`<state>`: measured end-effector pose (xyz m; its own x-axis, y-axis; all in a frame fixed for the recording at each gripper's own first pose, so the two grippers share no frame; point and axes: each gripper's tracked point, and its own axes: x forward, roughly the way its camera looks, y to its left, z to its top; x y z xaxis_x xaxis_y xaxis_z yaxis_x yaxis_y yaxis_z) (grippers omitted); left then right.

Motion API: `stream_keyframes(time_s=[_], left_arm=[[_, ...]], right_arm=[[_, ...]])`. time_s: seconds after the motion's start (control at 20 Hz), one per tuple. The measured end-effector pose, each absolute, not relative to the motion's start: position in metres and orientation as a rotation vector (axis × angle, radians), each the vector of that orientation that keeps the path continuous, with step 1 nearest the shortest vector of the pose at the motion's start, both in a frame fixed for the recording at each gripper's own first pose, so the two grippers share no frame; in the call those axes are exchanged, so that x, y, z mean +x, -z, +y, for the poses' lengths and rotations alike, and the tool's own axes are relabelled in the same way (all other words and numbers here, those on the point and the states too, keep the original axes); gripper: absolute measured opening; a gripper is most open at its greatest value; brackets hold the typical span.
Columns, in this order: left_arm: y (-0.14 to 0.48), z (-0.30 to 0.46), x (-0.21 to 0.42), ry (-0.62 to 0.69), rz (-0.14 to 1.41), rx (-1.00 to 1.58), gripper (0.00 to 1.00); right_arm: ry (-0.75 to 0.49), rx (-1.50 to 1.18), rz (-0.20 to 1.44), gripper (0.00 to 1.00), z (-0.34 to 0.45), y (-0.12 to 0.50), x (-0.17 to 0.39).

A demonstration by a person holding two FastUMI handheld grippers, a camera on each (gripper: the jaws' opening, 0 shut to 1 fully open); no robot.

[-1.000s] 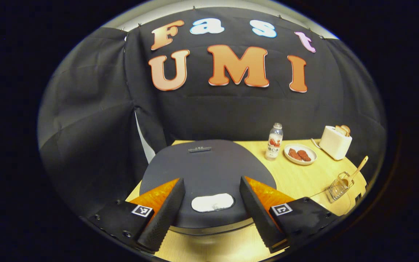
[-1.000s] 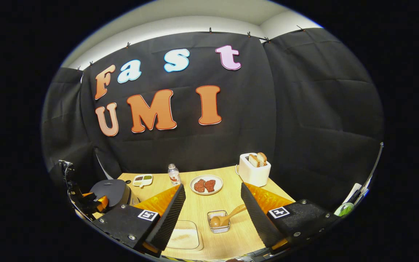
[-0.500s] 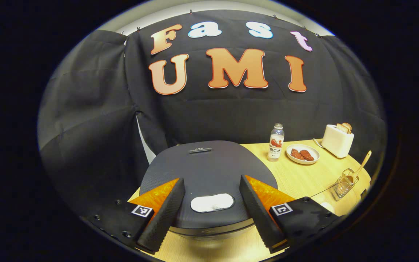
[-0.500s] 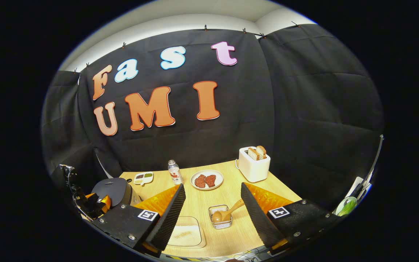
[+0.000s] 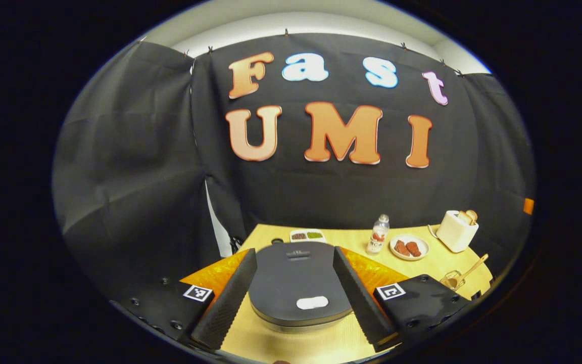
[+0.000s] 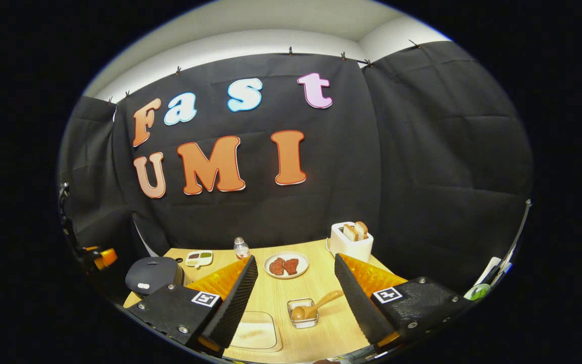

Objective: Close the left gripper, press the button to open the rice cooker; take a wooden spoon from the chopstick holder with the right hand, scoop a spoonful of rice and pour it into the rice cooker, then put the wooden spoon back into the chopstick holder.

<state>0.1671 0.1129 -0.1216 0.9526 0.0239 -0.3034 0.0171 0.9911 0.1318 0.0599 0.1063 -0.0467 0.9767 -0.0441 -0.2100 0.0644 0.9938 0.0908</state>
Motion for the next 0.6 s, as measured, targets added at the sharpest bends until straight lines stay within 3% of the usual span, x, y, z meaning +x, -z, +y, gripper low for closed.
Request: stream_keyframes(time_s=[0.3,0.5,0.6], left_arm=[[0.001,0.128,0.143,-0.043,0.147,0.196,0.99],[-0.023,0.137,0.13,-0.049,0.114,0.164,0.97],[-0.022,0.144,0.127,-0.064,0.117,0.167,0.97]], right_arm=[[0.038,0.058,0.13,0.94,0.098,-0.001,0.067],[0.037,0.045,0.092,0.95,0.089,-0.023,0.068],[0.056,0.035,0.077,1.0,0.082,-0.025,0.069]])
